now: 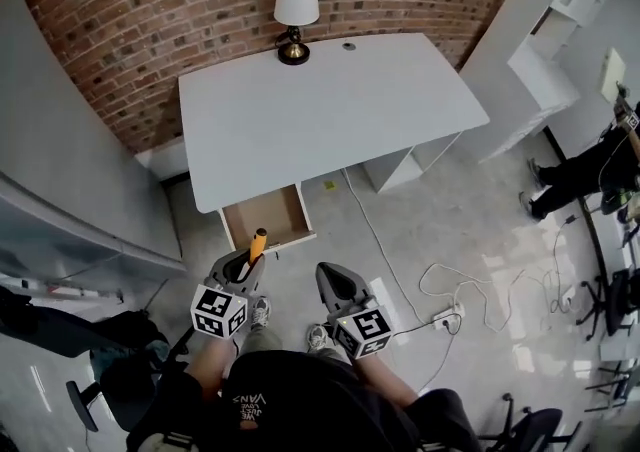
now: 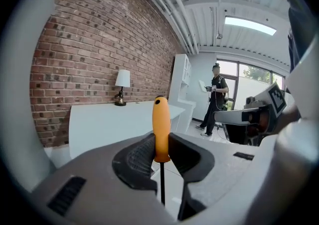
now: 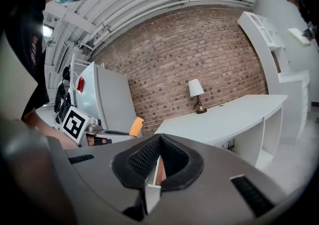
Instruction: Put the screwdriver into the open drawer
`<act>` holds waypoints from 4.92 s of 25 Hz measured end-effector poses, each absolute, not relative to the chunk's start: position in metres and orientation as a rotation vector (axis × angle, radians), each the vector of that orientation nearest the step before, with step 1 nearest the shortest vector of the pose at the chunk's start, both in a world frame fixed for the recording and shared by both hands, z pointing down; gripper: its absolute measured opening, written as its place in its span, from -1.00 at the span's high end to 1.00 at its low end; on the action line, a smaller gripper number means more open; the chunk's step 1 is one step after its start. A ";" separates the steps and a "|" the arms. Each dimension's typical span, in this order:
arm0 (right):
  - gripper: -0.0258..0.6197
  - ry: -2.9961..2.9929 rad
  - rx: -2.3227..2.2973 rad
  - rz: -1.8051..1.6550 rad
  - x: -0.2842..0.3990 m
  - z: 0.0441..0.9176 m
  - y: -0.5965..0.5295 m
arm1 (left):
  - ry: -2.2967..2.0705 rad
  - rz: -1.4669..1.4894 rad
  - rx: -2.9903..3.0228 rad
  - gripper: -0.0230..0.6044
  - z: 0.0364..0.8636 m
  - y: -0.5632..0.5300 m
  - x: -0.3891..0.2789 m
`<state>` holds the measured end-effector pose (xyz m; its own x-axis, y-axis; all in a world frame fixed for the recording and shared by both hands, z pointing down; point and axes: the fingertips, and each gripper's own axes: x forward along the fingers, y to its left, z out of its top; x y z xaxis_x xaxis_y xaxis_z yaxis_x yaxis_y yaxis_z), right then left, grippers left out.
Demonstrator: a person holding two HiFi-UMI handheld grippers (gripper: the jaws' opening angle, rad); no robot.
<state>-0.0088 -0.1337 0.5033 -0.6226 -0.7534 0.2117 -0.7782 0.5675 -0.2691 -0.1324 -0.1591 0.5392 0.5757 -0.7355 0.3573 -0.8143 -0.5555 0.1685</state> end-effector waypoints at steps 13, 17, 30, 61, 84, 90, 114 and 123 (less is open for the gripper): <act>0.93 -2.555 1.547 0.617 0.010 0.541 -0.176 | -0.910 0.506 2.593 0.67 0.626 -0.243 -0.080; 0.93 -2.528 1.591 0.638 0.016 0.559 -0.187 | -0.868 0.532 2.589 0.67 0.660 -0.262 -0.069; 0.93 -2.429 1.679 0.763 0.036 0.627 -0.202 | -0.865 0.630 2.498 0.67 0.775 -0.324 -0.056; 0.93 -2.340 1.646 0.941 0.046 0.716 -0.205 | -0.949 0.952 2.059 0.66 0.955 -0.397 -0.072; 0.93 -2.342 1.673 0.923 0.054 0.706 -0.196 | -0.923 1.044 2.125 0.63 0.936 -0.388 -0.073; 0.93 -2.385 1.644 0.889 0.053 0.675 -0.186 | -0.992 0.947 2.199 0.71 0.874 -0.370 -0.073; 0.93 -2.596 1.428 0.573 0.052 0.546 -0.124 | -1.206 0.534 2.438 0.90 0.618 -0.210 -0.104; 0.93 -2.723 1.345 0.489 0.030 0.499 -0.112 | -1.234 0.478 2.542 0.90 0.547 -0.159 -0.100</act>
<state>0.0298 -0.1120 0.4987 -0.6161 -0.7627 0.1968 -0.7835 0.5677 -0.2527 -0.1004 -0.1591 0.5466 0.5817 -0.7040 0.4073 -0.7948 -0.5984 0.1008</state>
